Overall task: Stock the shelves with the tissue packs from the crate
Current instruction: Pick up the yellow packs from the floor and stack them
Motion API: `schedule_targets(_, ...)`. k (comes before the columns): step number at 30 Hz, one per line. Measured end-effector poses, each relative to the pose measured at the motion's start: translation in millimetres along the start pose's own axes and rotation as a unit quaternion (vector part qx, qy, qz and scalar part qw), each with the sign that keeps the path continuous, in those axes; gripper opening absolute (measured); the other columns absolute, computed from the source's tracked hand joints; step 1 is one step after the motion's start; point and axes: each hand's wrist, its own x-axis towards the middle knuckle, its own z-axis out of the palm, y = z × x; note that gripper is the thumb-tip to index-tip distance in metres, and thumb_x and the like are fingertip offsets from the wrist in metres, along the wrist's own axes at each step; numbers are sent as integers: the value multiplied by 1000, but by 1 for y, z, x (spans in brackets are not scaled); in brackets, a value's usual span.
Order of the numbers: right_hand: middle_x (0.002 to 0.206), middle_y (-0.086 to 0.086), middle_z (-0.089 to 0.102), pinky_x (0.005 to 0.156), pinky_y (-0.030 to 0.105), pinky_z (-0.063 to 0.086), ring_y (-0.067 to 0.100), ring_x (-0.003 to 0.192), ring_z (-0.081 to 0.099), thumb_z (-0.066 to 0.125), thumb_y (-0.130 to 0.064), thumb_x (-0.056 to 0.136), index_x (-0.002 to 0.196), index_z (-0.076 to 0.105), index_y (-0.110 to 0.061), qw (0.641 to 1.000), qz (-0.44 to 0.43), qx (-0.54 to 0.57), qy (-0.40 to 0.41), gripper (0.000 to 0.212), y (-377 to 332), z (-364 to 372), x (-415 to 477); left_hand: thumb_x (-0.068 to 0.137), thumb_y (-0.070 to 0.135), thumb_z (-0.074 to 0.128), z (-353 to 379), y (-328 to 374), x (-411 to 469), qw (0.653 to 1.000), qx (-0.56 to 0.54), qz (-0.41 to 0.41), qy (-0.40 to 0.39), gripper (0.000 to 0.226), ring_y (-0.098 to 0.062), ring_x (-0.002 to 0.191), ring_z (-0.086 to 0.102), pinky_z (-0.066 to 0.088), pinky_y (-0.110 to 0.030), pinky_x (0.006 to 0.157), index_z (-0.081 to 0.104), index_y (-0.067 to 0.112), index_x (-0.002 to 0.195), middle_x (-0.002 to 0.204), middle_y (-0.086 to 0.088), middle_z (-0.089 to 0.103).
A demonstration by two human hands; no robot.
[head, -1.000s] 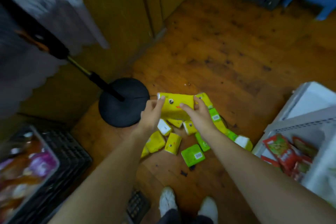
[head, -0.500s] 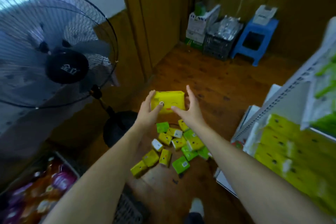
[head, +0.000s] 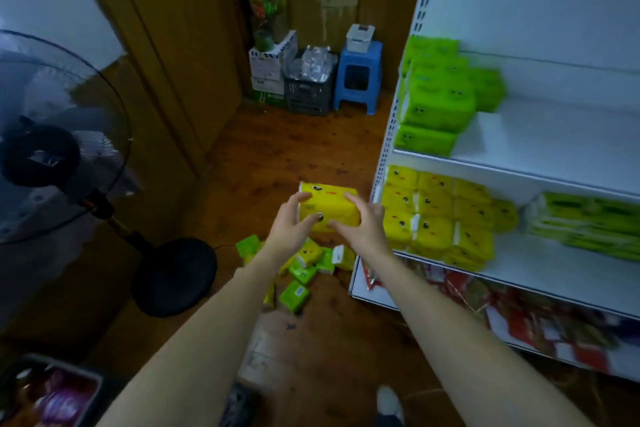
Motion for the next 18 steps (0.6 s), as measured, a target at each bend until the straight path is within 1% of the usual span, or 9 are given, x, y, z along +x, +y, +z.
schedule_targets(2,128,11,29,82,7,27,21,121,40,73,-24,79,136,44,-21,999,22,8,22,64,24,-25,-10,90,25,59,31,11,-3,999,25,11,-29,47,-26,123,42,34,-29,94,43,16,134,129,-13,44)
schedule_targets(4,138,12,31,92,15,31,23,127,37,73,-24,79,136,43,-21,998,34,18,39,64,50,-53,-15,91,26,59,66,21,-1,997,52,17,-61,47,-24,119,42,34,-28,91,43,17,134,124,-11,43)
schedule_targets(6,138,10,39,98,26,34,23,129,38,73,-24,79,135,44,-19,997,40,23,58,64,78,-83,-19,81,38,59,107,25,4,994,60,30,-90,55,-26,120,45,40,-38,100,46,18,131,126,-12,45)
schedule_targets(8,136,9,46,97,24,34,22,128,41,74,-22,78,133,47,-16,995,51,31,84,62,107,-114,-26,73,45,56,151,27,9,991,68,32,-109,61,-26,120,48,40,-46,102,48,19,128,127,-13,48)
schedule_targets(10,135,7,47,95,21,33,21,127,41,73,-22,79,131,49,-16,991,67,41,108,58,138,-152,-32,69,54,57,201,34,13,988,75,19,-134,60,-27,116,51,43,-46,99,51,25,122,125,-13,51)
schedule_targets(12,134,6,47,95,21,33,20,126,41,72,-21,79,130,50,-17,987,81,39,133,56,170,-194,-35,65,62,57,254,45,18,986,65,-4,-155,53,-34,112,55,48,-40,92,52,36,111,124,-17,51)
schedule_targets(14,133,7,48,96,24,35,21,124,44,73,-20,79,129,51,-17,983,91,37,156,55,204,-238,-35,73,56,62,306,62,20,987,33,-7,-157,41,-34,107,58,48,-31,80,53,40,109,124,-20,51)
schedule_targets(16,132,8,48,96,23,35,21,124,45,73,-19,78,129,52,-18,981,98,29,167,55,238,-277,-35,88,37,61,354,77,21,989,-2,7,-146,39,-23,103,58,49,-17,71,49,32,125,125,-14,50)
schedule_targets(18,134,7,47,96,21,34,20,124,44,73,-18,79,129,51,-19,980,105,19,169,54,270,-311,-30,95,29,51,394,77,29,990,-6,7,-144,46,-17,105,55,46,-8,66,39,23,139,123,-8,49)
